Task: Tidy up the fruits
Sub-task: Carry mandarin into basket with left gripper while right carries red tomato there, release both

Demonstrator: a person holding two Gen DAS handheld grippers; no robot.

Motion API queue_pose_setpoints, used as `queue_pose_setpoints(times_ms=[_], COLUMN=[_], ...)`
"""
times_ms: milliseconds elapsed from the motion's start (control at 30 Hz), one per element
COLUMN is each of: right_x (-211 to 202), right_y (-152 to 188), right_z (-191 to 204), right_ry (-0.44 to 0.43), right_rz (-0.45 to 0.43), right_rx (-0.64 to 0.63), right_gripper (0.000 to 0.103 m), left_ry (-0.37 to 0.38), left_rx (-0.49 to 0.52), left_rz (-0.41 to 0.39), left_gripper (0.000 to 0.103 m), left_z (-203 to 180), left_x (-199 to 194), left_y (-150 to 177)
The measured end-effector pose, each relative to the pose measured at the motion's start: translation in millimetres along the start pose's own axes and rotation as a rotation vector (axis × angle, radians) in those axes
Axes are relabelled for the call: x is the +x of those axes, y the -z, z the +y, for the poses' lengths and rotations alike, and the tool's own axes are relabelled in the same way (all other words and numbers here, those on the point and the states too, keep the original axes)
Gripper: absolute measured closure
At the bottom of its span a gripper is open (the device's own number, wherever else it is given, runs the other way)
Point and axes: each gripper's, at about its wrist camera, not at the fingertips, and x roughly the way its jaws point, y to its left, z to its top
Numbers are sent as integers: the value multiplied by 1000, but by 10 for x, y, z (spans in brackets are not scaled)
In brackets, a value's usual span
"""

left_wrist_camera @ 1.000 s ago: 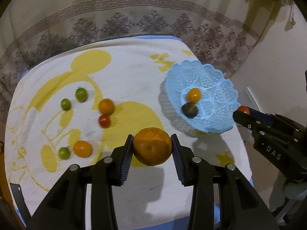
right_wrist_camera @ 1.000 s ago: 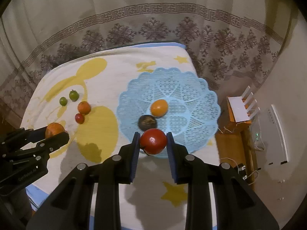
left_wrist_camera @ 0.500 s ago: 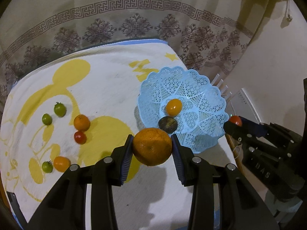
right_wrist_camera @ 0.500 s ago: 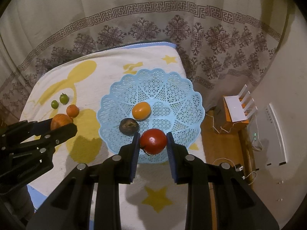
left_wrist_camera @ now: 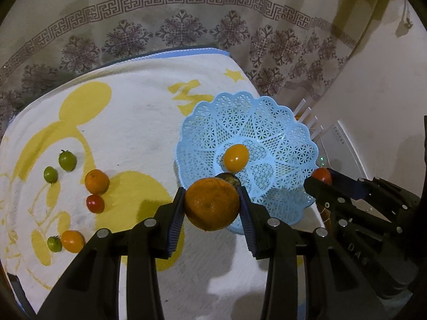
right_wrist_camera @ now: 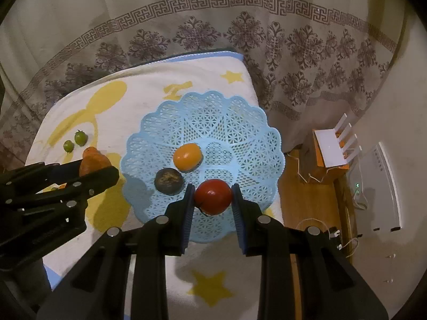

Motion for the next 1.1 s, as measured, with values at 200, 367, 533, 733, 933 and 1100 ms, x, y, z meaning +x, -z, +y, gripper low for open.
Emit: queue_pose_setpoints(times_ms=[200,367,533,733,933,1100], right_x=[94,162,235,308,335,332], right_y=[-26,-64,-84,-97,-118,-125], right_z=[-69,-114,-144,-198,-168,-131], right_ry=[2,-2,-2,-1,-5,0], right_rz=[16,25,38,53,59,66], right_rx=[12,22,32,52,42,40], right_gripper=[75,75,74,59,59,58], left_ry=[6,4,2,-12,-30,-46], left_rx=[16,26,21,11,-18,-22], left_rz=[17,31,59,42,50,43], left_gripper=[63,63,60,37,33,24], left_z=[-67,-111,-108,-71,22,56], left_x=[145,249,346,356,368,325], left_y=[-89,-163,-199,-222,-217,-208])
